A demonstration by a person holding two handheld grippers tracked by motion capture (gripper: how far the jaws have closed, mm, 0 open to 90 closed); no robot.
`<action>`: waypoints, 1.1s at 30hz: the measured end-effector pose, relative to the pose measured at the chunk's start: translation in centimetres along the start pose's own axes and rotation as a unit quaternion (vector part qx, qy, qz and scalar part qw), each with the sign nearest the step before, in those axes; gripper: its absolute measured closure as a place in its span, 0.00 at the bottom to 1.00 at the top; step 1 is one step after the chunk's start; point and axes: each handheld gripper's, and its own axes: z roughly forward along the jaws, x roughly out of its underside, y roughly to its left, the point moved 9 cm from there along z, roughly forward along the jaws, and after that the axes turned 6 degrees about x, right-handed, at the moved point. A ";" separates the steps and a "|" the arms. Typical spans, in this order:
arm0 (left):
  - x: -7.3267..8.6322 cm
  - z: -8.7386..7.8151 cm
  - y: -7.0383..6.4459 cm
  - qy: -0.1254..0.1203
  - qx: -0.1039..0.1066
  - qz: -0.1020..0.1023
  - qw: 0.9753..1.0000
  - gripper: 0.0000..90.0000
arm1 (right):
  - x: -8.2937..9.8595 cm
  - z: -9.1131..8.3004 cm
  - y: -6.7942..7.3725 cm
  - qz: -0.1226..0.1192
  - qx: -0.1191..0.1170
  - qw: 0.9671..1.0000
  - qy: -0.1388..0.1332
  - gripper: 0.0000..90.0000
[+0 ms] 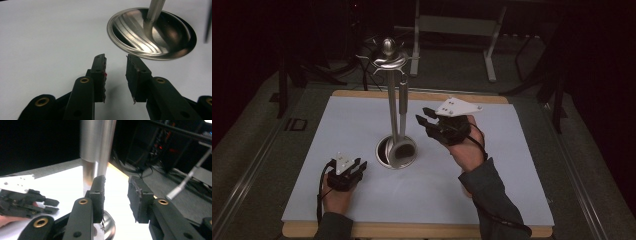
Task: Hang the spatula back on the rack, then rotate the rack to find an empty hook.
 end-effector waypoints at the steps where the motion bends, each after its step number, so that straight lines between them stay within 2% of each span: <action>1: 0.0 0.0 0.0 0.000 0.001 -0.001 1.000 0.77 | 0.2 0.0 -0.2 0.001 0.002 1.000 0.004 0.75; 8: 0.0 0.0 0.0 0.001 0.003 -0.002 1.000 0.77 | 2.5 0.1 -1.4 0.009 0.017 0.998 0.057 0.76; 13: 0.0 0.0 0.0 0.003 0.010 -0.002 1.000 0.77 | 5.3 0.1 -1.9 -0.003 0.022 0.995 0.102 0.75; 14: 0.0 0.0 0.0 0.003 0.010 -0.002 1.000 0.78 | 5.3 0.1 -1.9 -0.003 0.022 0.995 0.102 0.75; 15: 0.0 0.0 0.0 0.002 0.014 -0.003 1.000 0.78 | 6.3 0.1 -2.3 -0.005 0.024 0.993 0.114 0.74; 16: 0.0 0.0 0.0 0.002 0.014 -0.003 1.000 0.79 | 6.3 0.1 -2.3 -0.005 0.024 0.993 0.114 0.74; 19: -0.1 -0.2 0.1 -0.009 0.017 -0.011 1.000 0.81 | 8.2 -0.5 -3.0 0.002 0.031 0.991 0.133 0.72; 20: -0.1 -0.2 0.1 -0.009 0.017 -0.011 1.000 0.82 | 8.2 -0.5 -3.0 0.002 0.031 0.991 0.133 0.72; 21: -0.1 -0.3 0.1 -0.013 0.016 -0.012 1.000 0.82 | 8.7 -0.6 -3.1 0.001 0.033 0.990 0.139 0.72; 22: -0.3 -0.5 0.0 -0.020 0.020 -0.018 0.999 0.83 | 10.0 -1.0 -3.6 -0.002 0.037 0.987 0.155 0.71; 26: -0.9 -1.0 -0.4 -0.040 0.030 -0.022 0.999 0.88 | 12.3 -1.9 -4.6 0.007 0.045 0.983 0.178 0.69; 28: -1.8 -1.8 -0.9 -0.063 0.041 -0.022 0.997 0.93 | 13.4 -2.4 -5.1 0.015 0.050 0.981 0.188 0.68; 30: -2.2 -2.1 -1.1 -0.069 0.046 -0.021 0.996 0.98 | 14.7 -2.8 -6.0 0.015 0.063 0.978 0.201 0.68; 33: -3.7 -3.3 -1.7 -0.097 0.060 -0.020 0.993 1.00 | 16.7 -3.4 -7.3 0.030 0.075 0.973 0.217 0.67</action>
